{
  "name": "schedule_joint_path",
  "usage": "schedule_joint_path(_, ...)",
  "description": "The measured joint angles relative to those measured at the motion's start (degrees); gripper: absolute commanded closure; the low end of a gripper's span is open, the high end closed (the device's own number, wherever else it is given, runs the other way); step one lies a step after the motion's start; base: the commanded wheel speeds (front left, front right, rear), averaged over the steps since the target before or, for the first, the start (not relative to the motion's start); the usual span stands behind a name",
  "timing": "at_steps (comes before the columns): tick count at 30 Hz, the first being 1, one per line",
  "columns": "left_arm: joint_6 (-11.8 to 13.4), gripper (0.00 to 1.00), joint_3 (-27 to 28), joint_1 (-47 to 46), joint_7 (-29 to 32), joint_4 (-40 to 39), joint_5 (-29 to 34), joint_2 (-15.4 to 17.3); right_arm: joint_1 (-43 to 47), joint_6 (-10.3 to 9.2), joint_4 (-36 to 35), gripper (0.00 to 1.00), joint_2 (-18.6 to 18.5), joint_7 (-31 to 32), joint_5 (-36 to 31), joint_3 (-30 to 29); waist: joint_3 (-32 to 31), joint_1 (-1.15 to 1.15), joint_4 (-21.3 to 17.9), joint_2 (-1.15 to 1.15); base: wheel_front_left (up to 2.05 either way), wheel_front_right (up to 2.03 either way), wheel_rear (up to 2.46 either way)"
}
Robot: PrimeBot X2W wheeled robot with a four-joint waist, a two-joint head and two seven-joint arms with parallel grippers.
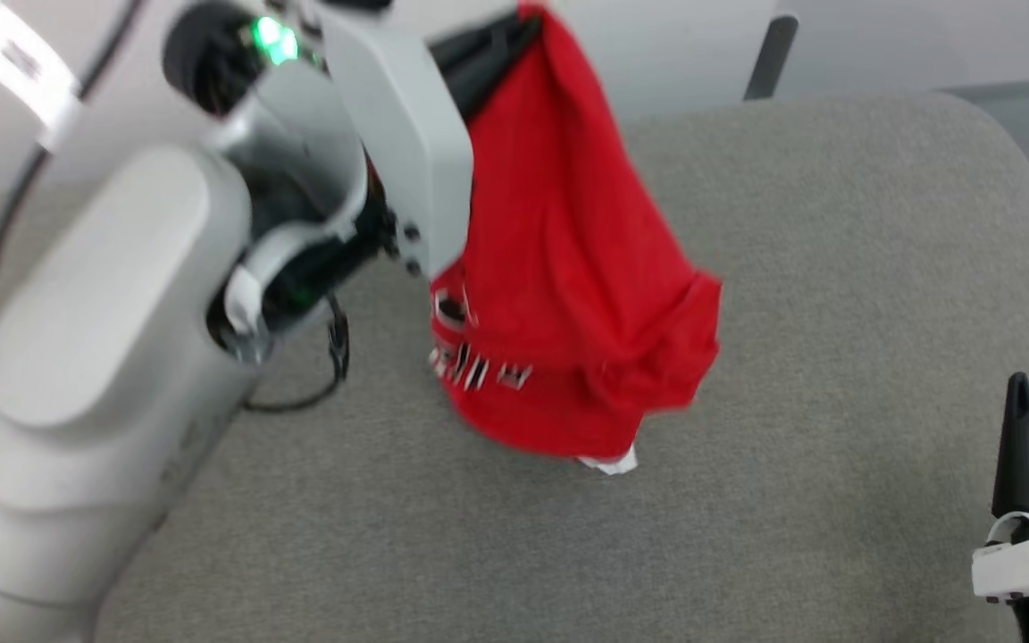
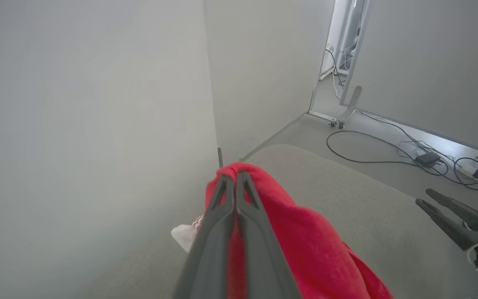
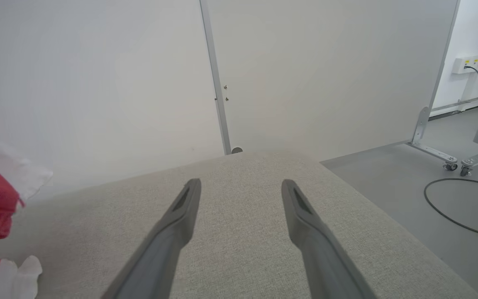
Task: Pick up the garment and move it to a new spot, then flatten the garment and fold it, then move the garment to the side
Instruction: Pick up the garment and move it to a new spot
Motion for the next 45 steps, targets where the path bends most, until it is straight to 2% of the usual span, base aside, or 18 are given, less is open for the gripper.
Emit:
schedule_joint_path(8,1.5,1.00,-2.2,8.7,0.8,-2.9,-1.1,2.5,-0.9,0.00,3.1,0.00,0.0,-1.9,0.8,0.7,3.0,0.00,-1.3,0.00,0.00,0.00,0.00)
schedule_joint_path(15,1.7,1.00,-4.0,15.0,1.2,-1.1,-2.4,4.1,-2.0,0.00,4.6,0.00,0.0,-2.3,0.9,2.4,3.7,0.00,-0.9,0.00,0.00,0.00,0.00)
schedule_joint_path(21,0.7,1.00,-6.0,18.8,0.2,3.6,-2.6,4.3,-2.6,0.00,5.2,0.00,0.0,-2.2,0.4,3.7,3.5,0.00,-0.4,0.00,0.00,0.00,0.00)
schedule_joint_path(27,-1.2,1.00,-7.5,20.4,-1.2,8.6,-2.9,2.7,-2.9,0.00,5.0,0.00,0.0,-1.5,-0.1,4.5,2.9,0.00,0.2,0.00,0.00,0.00,0.00)
schedule_joint_path(28,-1.4,0.95,-7.5,20.4,-1.3,9.4,-3.0,2.5,-2.9,0.00,4.9,0.00,0.0,-1.4,-0.2,4.6,2.6,0.00,0.3,0.00,0.00,0.00,0.00)
schedule_joint_path(32,-2.6,0.51,-7.5,20.5,-2.8,11.1,-3.6,1.5,-2.7,0.00,4.3,0.00,0.0,-0.6,-0.7,4.9,1.3,0.00,0.9,0.00,0.00,0.00,0.00)
schedule_joint_path(33,-3.2,0.05,-7.5,20.5,-3.1,11.3,-3.6,1.4,-2.6,0.00,4.1,0.00,0.0,-0.3,-1.2,5.0,0.9,0.00,1.0,0.00,0.00,0.00,0.00)
schedule_joint_path(34,-3.4,0.00,-7.5,20.5,-3.5,11.4,-3.6,1.4,-2.4,0.00,4.0,0.00,0.0,-0.2,-1.4,5.0,0.5,0.00,1.2,0.00,0.00,0.00,0.00)
schedule_joint_path(40,-4.1,0.00,-6.7,21.6,-6.7,11.0,-3.8,1.5,-0.9,0.00,2.3,0.00,0.0,1.3,-3.0,6.2,-2.8,0.00,2.6,0.00,0.00,0.00,0.00)
schedule_joint_path(45,-3.5,0.00,-4.3,24.0,-11.4,9.5,-3.9,3.1,0.1,0.00,0.9,0.00,0.0,2.1,-4.1,8.2,-5.7,0.00,3.9,0.00,0.00,0.00,0.00)
